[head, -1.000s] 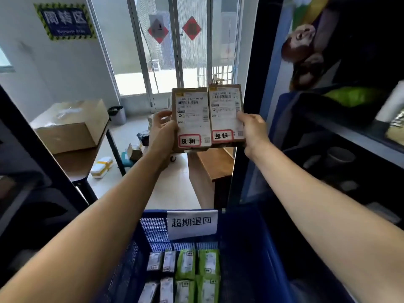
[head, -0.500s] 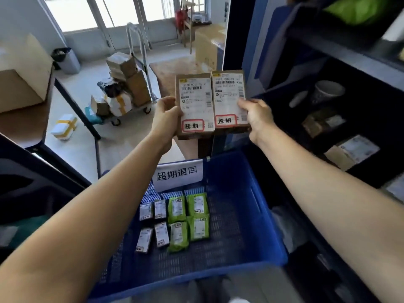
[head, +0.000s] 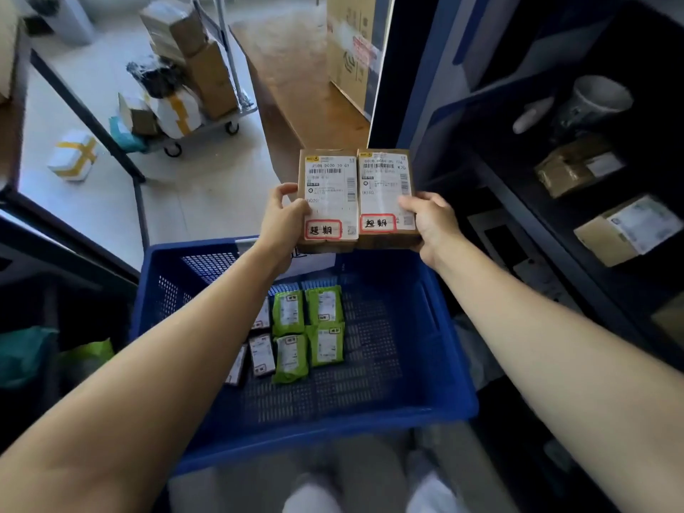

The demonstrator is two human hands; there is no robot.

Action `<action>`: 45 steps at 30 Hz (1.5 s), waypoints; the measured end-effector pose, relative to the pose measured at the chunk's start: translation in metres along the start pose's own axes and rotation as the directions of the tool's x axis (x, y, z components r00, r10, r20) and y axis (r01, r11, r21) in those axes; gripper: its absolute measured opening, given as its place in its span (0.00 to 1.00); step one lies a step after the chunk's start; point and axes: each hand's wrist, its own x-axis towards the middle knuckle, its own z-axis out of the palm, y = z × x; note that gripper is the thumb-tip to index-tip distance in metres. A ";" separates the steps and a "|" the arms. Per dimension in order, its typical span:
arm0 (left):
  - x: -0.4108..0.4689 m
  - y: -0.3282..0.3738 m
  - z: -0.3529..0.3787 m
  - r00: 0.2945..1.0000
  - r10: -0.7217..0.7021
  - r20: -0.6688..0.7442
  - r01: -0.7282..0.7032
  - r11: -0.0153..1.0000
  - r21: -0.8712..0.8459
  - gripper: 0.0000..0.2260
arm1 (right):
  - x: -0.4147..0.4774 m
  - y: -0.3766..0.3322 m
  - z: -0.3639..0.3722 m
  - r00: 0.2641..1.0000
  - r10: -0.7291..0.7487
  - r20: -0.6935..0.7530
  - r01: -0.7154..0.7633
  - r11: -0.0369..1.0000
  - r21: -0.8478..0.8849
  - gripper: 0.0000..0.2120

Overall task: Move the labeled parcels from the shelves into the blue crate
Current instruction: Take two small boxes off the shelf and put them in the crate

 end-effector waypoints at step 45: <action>0.375 -0.601 0.081 0.819 -0.478 -0.317 0.391 0.870 -0.300 0.18 | 0.469 0.512 -0.081 0.884 0.430 -0.185 -0.468 0.822 -0.325 0.16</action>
